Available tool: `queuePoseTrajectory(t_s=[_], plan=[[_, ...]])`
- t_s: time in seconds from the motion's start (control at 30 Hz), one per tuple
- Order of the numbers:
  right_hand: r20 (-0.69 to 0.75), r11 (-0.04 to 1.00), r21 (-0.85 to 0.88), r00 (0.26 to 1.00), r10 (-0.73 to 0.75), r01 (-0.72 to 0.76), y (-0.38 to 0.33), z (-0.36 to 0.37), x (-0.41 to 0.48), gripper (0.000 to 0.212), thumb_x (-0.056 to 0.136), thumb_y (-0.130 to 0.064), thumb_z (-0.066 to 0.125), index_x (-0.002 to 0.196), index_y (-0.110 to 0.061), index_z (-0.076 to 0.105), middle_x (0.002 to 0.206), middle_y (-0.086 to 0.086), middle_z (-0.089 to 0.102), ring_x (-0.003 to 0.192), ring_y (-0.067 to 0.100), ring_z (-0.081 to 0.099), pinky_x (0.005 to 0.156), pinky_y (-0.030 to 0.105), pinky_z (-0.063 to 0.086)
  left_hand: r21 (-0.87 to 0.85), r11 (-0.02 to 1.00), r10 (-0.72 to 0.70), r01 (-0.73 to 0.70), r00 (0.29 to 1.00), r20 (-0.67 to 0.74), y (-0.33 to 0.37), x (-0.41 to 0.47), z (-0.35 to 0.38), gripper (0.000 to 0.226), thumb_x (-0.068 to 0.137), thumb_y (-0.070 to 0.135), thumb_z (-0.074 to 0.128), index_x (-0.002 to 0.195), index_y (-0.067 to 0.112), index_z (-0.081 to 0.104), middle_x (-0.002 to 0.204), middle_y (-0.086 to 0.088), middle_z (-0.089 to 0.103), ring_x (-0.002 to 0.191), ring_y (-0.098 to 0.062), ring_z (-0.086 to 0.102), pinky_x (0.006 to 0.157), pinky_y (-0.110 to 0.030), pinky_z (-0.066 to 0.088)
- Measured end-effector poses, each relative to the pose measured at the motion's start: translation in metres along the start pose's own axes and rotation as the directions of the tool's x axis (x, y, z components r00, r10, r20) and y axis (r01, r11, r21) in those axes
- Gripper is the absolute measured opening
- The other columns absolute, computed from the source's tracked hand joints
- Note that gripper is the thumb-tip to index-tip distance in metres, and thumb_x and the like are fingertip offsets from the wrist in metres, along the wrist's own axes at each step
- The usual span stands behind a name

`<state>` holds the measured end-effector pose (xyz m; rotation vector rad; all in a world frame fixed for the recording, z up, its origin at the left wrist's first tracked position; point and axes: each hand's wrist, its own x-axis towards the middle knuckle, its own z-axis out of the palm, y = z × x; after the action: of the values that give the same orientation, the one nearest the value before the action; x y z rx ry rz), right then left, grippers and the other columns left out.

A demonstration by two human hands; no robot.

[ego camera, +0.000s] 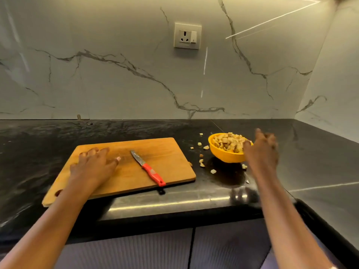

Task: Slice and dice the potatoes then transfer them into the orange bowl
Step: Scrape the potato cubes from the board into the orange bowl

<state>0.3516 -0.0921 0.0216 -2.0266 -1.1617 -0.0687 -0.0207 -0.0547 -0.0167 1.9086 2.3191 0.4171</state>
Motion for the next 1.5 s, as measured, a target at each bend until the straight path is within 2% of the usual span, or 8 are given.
queuePoseTrajectory(t_s=[0.1, 0.23, 0.37, 0.73, 0.97, 1.17, 1.33, 1.5], plan=[[0.271, 0.945, 0.161, 0.933, 0.236, -0.285, 0.023, 0.005, 0.028, 0.059, 0.085, -0.026, 0.050, 0.137, -0.001, 0.041, 0.122, 0.024, 0.053, 0.099, 0.038, 0.058, 0.083, 0.044, 0.051, -0.115, 0.993, 0.038, -0.026, 0.994, 0.105, 0.013, 0.009, 0.004, 0.074, 0.086, 0.069, 0.022, 0.149, 0.032, 0.012, 0.158, -0.004, 0.014, 0.143, -0.029, 0.015, 0.114, -0.055, 0.016], [0.466, 0.753, 0.463, 0.851, 0.243, -0.468, 0.026, 0.014, 0.032, 0.022, 0.097, -0.009, 0.041, 0.118, -0.003, 0.048, 0.088, 0.020, 0.056, 0.048, 0.024, 0.060, 0.037, 0.024, 0.048, -0.143, 0.975, 0.189, -0.169, 0.973, 0.133, 0.038, -0.006, 0.005, 0.095, 0.068, 0.083, 0.017, 0.149, 0.035, 0.003, 0.159, -0.004, 0.005, 0.145, -0.027, 0.006, 0.114, -0.056, 0.006], [0.478, 0.686, 0.532, 0.845, 0.240, -0.496, 0.021, 0.021, 0.034, 0.029, 0.098, -0.008, 0.041, 0.125, 0.002, 0.044, 0.091, 0.023, 0.056, 0.034, 0.018, 0.059, 0.032, 0.022, 0.046, -0.045, 0.966, 0.260, -0.256, 0.941, 0.216, 0.058, -0.019, 0.018, 0.092, 0.065, 0.083, 0.028, 0.146, 0.045, 0.008, 0.157, -0.011, -0.012, 0.144, -0.034, -0.010, 0.113, -0.053, -0.003], [0.692, 0.736, 0.521, 0.719, -0.067, -0.433, -0.073, 0.041, -0.013, 0.021, 0.095, -0.005, 0.044, 0.113, 0.003, 0.051, 0.078, 0.016, 0.056, 0.049, 0.024, 0.060, 0.041, 0.026, 0.052, 0.024, 0.984, 0.169, -0.178, 0.961, 0.217, 0.005, 0.012, 0.002, 0.051, 0.100, 0.038, 0.031, 0.149, 0.027, 0.019, 0.159, -0.002, 0.001, 0.146, -0.020, 0.003, 0.117, -0.049, 0.008], [0.775, 0.724, 0.531, 0.599, -0.202, -0.441, -0.096, 0.070, -0.030, 0.024, 0.099, -0.015, 0.044, 0.116, -0.002, 0.054, 0.088, 0.012, 0.058, 0.054, 0.022, 0.064, 0.047, 0.028, 0.055, -0.440, 0.885, 0.130, -0.152, 0.988, -0.080, 0.002, 0.002, -0.001, 0.041, 0.101, 0.024, 0.037, 0.141, 0.020, 0.041, 0.151, -0.003, 0.032, 0.139, -0.023, 0.028, 0.115, -0.043, 0.018], [0.510, 0.933, 0.355, 0.850, -0.133, -0.067, -0.053, 0.104, 0.069, 0.023, 0.096, -0.009, 0.042, 0.098, -0.011, 0.064, 0.105, 0.014, 0.061, 0.089, 0.025, 0.058, 0.067, 0.031, 0.047, -0.674, 0.710, 0.129, -0.206, 0.978, -0.163, 0.030, -0.010, -0.006, 0.044, 0.100, 0.039, 0.034, 0.138, 0.022, 0.047, 0.124, -0.001, 0.058, 0.113, -0.020, 0.052, 0.086, -0.028, 0.035], [0.620, 0.969, 0.120, 0.747, -0.242, 0.215, -0.048, 0.149, 0.120, 0.038, 0.098, -0.006, 0.036, 0.133, -0.009, 0.053, 0.138, 0.014, 0.050, 0.127, 0.029, 0.045, 0.105, 0.035, 0.035, -0.815, 0.562, 0.099, -0.142, 0.990, -0.104, 0.049, 0.004, 0.000, 0.051, 0.093, 0.048, 0.040, 0.138, 0.025, 0.044, 0.137, 0.001, 0.050, 0.121, -0.015, 0.046, 0.092, -0.027, 0.039], [0.688, 0.944, 0.308, 0.659, -0.306, 0.117, -0.049, 0.149, 0.120, 0.042, 0.096, 0.001, 0.029, 0.116, -0.009, 0.065, 0.128, 0.011, 0.058, 0.120, 0.022, 0.050, 0.093, 0.028, 0.039, -0.804, 0.583, 0.106, -0.113, 0.992, -0.064, 0.046, 0.013, 0.009, 0.034, 0.099, 0.034, 0.040, 0.130, 0.031, 0.052, 0.134, 0.000, 0.054, 0.125, -0.019, 0.047, 0.107, -0.044, 0.036]])
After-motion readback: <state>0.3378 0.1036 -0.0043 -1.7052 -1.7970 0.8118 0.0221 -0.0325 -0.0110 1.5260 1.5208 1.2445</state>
